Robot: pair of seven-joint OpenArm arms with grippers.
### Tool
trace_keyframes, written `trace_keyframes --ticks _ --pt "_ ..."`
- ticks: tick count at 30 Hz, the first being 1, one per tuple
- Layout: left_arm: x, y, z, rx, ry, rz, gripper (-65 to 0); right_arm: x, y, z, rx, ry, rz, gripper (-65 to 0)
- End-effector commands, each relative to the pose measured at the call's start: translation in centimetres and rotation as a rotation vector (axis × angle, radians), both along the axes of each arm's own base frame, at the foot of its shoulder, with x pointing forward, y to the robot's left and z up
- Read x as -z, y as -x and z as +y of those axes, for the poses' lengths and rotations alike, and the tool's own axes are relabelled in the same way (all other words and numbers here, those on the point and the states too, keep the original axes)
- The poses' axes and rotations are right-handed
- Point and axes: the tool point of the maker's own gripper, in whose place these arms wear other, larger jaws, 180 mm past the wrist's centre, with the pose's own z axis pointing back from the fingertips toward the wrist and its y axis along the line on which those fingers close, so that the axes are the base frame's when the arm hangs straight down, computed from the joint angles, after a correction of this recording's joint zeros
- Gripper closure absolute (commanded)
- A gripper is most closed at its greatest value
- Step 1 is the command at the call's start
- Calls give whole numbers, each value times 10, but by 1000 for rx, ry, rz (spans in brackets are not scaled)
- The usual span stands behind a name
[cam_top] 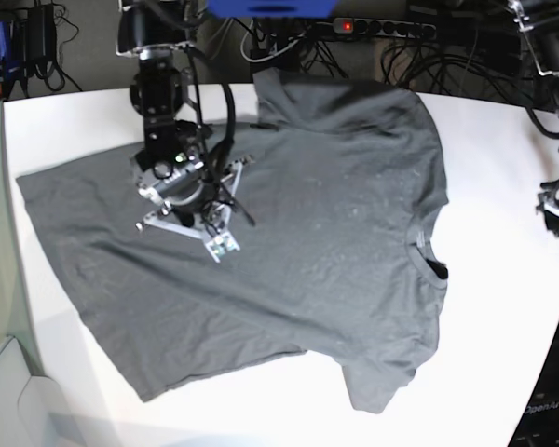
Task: Layout the t-shirt on the table in an organized manner, then fold the t-shirt properly
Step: 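Release the shirt with the left gripper and pull the right gripper outward, then move the right gripper to the shirt's collar and grasp it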
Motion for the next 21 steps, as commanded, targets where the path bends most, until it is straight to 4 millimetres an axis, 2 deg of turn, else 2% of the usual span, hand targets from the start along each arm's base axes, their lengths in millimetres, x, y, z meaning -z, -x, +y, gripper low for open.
trace_keyframes --ticks 1,5,7,9,14,16,19,21 --pt "-21 -6 11 -3 -42 -43 -539 -5 -9 2 4 -6 -25 0" --pt "-8 8 14 -7 -44 1 -539 14 -8 8 -16 -38 -12 0" --pt "-5 11 13 -6 -43 9 -539 29 -5 1 -25 -28 7 0" --pt "-2 15 12 -2 -45 20 -539 34 -9 -4 -28 -19 12 0" --pt "-2 15 12 -2 -45 20 -539 52 -21 -52 87 1 63 0" --pt "-3 14 12 -2 -45 17 -539 48 -30 -77 146 8 53 0" --pt "-4 13 12 -2 -45 14 -539 41 -37 -99 183 32 41 0" --pt "-5 12 12 -2 -45 12 -539 35 -44 -103 185 40 24 0"
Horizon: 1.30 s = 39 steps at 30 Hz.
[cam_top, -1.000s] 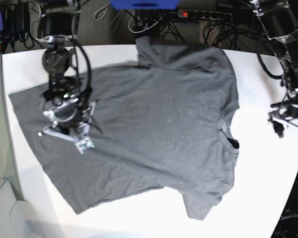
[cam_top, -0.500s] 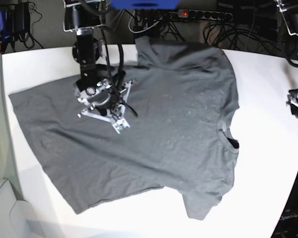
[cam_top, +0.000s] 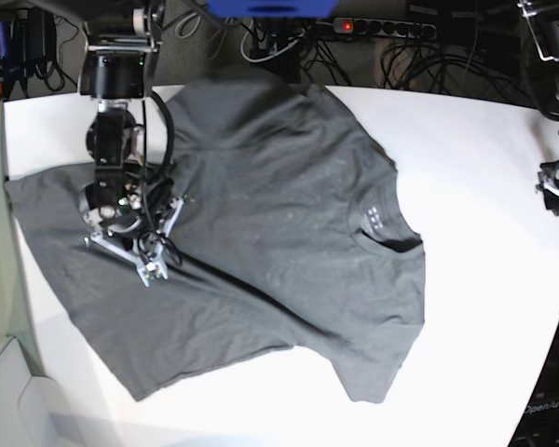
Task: Layout the t-shirt on the table in an organized manner, then fold the t-shirt properly
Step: 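Move the right gripper to the shirt's collar and grasp it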
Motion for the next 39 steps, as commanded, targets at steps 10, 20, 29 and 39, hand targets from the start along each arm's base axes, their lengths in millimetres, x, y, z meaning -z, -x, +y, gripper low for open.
trace_keyframes --ticks 10,20,29,39 --pt "-36 -25 7 6 -42 -97 -539 -33 -3 9 5 16 -81 0" --pt "-58 -46 -22 54 -33 -187 -539 -93 21 54 -109 68 -192 0" --pt "-57 -44 -22 56 -33 -185 -539 -54 73 137 -270 -33 -43 0" --pt "-72 -43 -7 55 -81 -182 -539 12 105 189 -382 -121 117 0"
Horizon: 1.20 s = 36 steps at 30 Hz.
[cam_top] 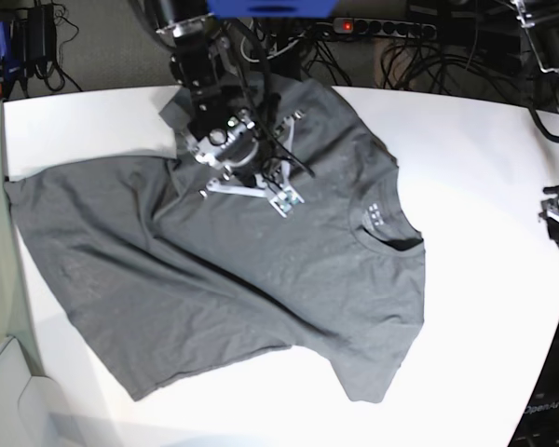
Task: Layout the t-shirt on the table in an organized manner, then fold the t-shirt properly
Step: 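Move the right gripper to the shirt's collar and grasp it, then lift the collar with the right gripper while the left gripper approaches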
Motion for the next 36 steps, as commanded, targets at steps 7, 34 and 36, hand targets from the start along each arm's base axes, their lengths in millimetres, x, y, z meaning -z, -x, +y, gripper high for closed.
trace_keyframes --ticks 7,34,36 --pt "-45 -8 25 11 -111 -47 -540 19 12 47 -67 -124 99 0" --pt "-49 -144 -129 545 -223 3 -540 -87 -26 83 -25 -343 -123 -234" --pt "-47 -154 -156 653 -327 7 -540 -89 -26 87 -36 -345 -131 -234"
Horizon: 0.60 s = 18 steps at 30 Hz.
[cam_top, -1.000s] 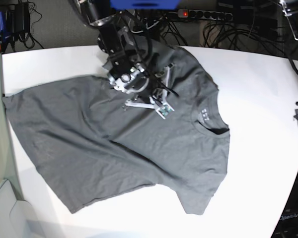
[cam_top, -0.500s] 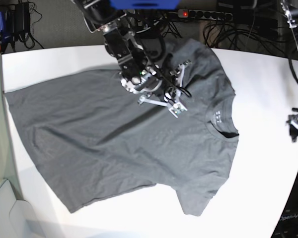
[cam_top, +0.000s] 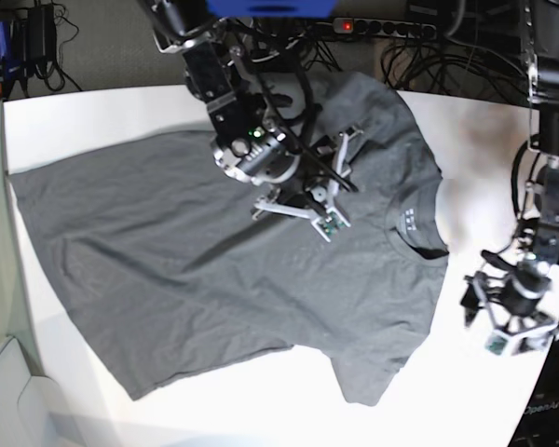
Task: Layout the t-shirt on the table in an organized manner, then fold the t-shirt properly
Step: 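Lift the collar with the right gripper while the left gripper approaches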
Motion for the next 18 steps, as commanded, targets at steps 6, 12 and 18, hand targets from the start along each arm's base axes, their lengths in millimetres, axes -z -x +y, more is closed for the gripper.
trace_keyframes --ticks 6,12,18 --pt "-4 -26 -44 203 -238 -31 -540 -23 -3 27 17 -66 -45 -237" --pt "16 -41 -42 187 -189 7 -541 -20 0 35 -2 -47 -35 -237" --pt "30 -37 -18 108 -134 42 -541 1 5 35 -10 -14 12 -237"
